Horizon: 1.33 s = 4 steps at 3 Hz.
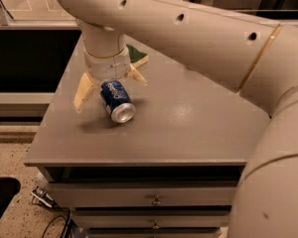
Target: Place pepsi can upright
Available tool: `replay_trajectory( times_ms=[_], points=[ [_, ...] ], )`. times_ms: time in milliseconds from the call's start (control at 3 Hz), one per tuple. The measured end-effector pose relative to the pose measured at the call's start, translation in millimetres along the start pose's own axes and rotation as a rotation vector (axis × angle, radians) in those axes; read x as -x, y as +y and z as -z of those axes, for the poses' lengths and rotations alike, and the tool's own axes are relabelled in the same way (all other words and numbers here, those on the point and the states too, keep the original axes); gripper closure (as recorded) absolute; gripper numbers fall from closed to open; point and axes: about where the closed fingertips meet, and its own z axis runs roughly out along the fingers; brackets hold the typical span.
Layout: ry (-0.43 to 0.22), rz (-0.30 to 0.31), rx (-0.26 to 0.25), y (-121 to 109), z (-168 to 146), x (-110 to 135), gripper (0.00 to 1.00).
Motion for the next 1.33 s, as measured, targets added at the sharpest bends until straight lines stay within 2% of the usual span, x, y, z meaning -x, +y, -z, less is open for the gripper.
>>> replay_trajectory(
  times_ms=[333, 667, 1000, 1333],
  points=[
    [0.024, 0.014, 0.001, 2.1, -11.1, 7.2, 0.15],
    [0.016, 0.015, 0.004, 3.3, -12.3, 9.6, 0.39],
    [0.005, 0.016, 0.007, 4.6, -13.0, 12.2, 0.70],
    [-0.001, 0.017, 0.009, 5.4, -13.4, 13.7, 0.93]
  ],
)
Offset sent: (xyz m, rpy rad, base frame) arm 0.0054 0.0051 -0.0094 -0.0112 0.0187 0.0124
